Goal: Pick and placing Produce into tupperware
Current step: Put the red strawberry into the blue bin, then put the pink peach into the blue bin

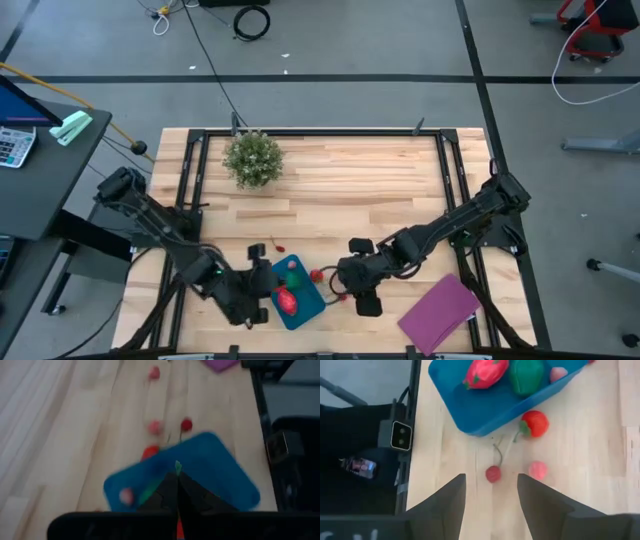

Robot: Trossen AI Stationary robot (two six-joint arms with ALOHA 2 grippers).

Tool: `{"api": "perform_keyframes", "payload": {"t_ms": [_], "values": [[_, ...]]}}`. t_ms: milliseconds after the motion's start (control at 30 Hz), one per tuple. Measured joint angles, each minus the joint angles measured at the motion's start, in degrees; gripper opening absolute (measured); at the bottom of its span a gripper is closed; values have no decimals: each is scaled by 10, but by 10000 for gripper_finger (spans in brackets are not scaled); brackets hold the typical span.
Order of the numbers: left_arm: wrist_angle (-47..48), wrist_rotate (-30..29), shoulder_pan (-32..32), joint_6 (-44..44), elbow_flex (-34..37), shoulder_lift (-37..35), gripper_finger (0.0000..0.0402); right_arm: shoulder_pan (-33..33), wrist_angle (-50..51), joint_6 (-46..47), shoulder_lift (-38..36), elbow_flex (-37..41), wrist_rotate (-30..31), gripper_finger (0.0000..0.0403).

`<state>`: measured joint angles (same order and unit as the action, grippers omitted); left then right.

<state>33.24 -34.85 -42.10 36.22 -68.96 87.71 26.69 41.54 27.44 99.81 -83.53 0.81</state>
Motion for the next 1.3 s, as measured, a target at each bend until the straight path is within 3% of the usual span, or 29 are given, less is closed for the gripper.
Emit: {"api": "perform_keyframes", "payload": {"t_ms": [100, 267, 567, 933, 1100, 1300], "values": [[-8, 20, 23, -21, 13, 26, 2, 17, 1, 0, 0, 0, 7, 187], [-2, 114, 52, -5, 19, 71, 12, 42, -1, 8, 0, 0, 8, 187], [14, 127, 63, -37, 20, 110, 20, 65, -5, 11, 0, 0, 9, 187], [11, 127, 63, -68, 18, 113, 128, 65, -22, 11, 0, 0, 9, 187], [49, 127, 63, -60, -29, 112, 145, 65, -86, 10, 0, 0, 9, 187], [148, 126, 63, -58, -131, 112, 133, 61, -119, 5, 0, 0, 32, 187]]}}
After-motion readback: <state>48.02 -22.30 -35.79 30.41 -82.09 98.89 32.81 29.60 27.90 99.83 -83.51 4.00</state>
